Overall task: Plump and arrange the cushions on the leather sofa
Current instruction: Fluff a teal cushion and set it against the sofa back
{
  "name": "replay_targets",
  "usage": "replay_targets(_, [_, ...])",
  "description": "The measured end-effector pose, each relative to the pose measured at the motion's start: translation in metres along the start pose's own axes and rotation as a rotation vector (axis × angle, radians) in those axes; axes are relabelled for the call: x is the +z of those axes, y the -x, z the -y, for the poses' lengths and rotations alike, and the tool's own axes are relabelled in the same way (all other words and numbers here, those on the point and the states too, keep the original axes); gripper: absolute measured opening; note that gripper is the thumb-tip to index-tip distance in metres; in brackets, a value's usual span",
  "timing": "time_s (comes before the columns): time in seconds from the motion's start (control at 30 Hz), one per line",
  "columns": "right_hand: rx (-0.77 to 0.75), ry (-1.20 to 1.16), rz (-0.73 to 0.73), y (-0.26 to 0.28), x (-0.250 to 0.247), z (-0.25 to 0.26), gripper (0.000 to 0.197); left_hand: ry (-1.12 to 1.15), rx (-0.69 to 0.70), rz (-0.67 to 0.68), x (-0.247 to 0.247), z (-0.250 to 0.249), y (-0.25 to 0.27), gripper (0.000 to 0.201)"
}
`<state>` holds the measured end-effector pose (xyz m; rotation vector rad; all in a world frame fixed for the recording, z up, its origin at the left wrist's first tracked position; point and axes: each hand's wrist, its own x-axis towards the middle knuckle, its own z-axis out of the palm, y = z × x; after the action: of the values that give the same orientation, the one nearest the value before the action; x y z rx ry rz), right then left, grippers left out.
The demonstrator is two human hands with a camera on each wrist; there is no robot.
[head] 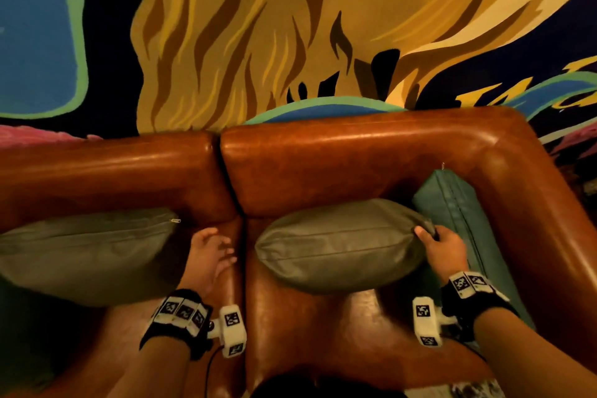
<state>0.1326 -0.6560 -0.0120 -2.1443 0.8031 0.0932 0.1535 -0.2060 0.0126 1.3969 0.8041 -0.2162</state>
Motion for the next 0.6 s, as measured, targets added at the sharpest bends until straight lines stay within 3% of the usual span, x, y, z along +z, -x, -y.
replay_targets(0.07, [0.052, -0.038, -0.01, 0.008, 0.012, -0.008, 0.026, -0.19, -0.057, 0.188, 0.02, 0.008, 0.009, 0.027])
replay_targets(0.13, [0.091, -0.066, -0.033, 0.016, 0.023, -0.008, 0.024, -0.489, 0.078, 0.295, 0.043, 0.024, 0.016, 0.033])
replay_targets(0.2, [0.104, -0.078, -0.055, 0.022, 0.026, -0.002, 0.026, -0.705, 0.169, 0.101, 0.055, 0.039, 0.01, 0.033])
replay_targets(0.3, [0.099, 0.021, -0.164, 0.026, 0.025, 0.016, 0.029, -0.629, 0.076, -0.141, 0.055, 0.047, 0.004, 0.046])
replay_targets(0.37, [-0.109, 0.323, -0.304, 0.038, 0.04, 0.038, 0.048, -0.556, 0.148, -0.176, 0.067, 0.042, 0.014, 0.048])
replay_targets(0.4, [-0.29, 0.429, -0.294, 0.052, 0.056, 0.056, 0.056, -0.57, 0.206, -0.162, 0.075, 0.04, 0.022, 0.047])
replay_targets(0.43, [-0.492, 0.455, -0.214, 0.07, 0.078, 0.079, 0.06, -0.591, 0.275, -0.133, 0.085, 0.037, 0.028, 0.046])
replay_targets(0.5, [-0.797, 0.344, 0.134, 0.113, 0.124, 0.117, 0.057, -0.617, 0.383, -0.04, 0.102, 0.037, 0.035, 0.036])
replay_targets(0.57, [-0.815, 0.268, 0.3, 0.128, 0.155, 0.125, 0.054, -0.615, 0.434, 0.015, 0.108, 0.035, 0.034, 0.023])
replay_targets(0.6, [-0.795, 0.31, 0.265, 0.123, 0.162, 0.116, 0.052, -0.611, 0.459, 0.013, 0.106, 0.033, 0.032, 0.022])
